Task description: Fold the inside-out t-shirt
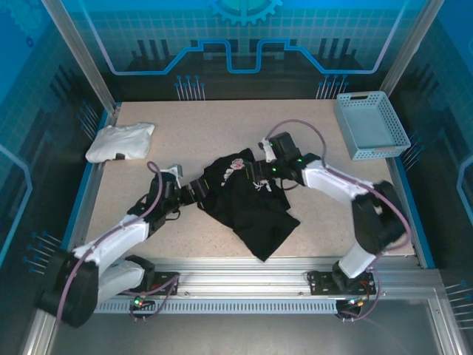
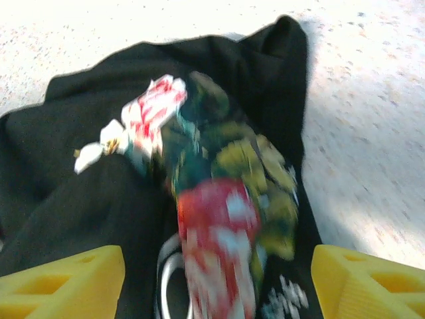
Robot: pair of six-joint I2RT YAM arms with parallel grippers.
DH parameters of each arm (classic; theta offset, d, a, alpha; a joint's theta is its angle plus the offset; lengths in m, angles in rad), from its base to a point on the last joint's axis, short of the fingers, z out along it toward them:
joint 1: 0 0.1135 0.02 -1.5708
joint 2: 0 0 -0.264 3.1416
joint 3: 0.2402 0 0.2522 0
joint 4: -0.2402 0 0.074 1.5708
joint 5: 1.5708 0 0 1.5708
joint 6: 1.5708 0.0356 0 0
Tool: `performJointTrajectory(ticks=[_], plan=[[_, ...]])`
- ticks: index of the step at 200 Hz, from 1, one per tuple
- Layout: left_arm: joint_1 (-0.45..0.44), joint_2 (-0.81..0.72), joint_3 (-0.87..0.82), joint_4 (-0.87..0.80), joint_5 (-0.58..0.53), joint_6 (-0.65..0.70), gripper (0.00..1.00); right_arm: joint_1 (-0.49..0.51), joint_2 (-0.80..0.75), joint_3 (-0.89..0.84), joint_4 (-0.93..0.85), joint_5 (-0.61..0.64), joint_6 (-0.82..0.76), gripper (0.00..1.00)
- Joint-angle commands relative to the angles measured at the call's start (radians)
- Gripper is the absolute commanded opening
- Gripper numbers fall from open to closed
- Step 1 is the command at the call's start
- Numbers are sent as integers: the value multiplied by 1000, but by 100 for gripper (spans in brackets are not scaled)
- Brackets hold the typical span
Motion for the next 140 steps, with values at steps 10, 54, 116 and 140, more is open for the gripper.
performJointTrajectory(ticks=[10,54,116,140], plan=[[2,190,62,49,177,-106,76,8,190,138,42,-107,-25,66],[-2,277,94,205,200,-73,21,-18,201,253,13,-126,-62,12],[12,-26,251,351,144,157,0,-109,-271,204,56,-137,-213,0],[-8,-154,199,431,169,166,0,-96,-537,-27,137,-107,-287,1]])
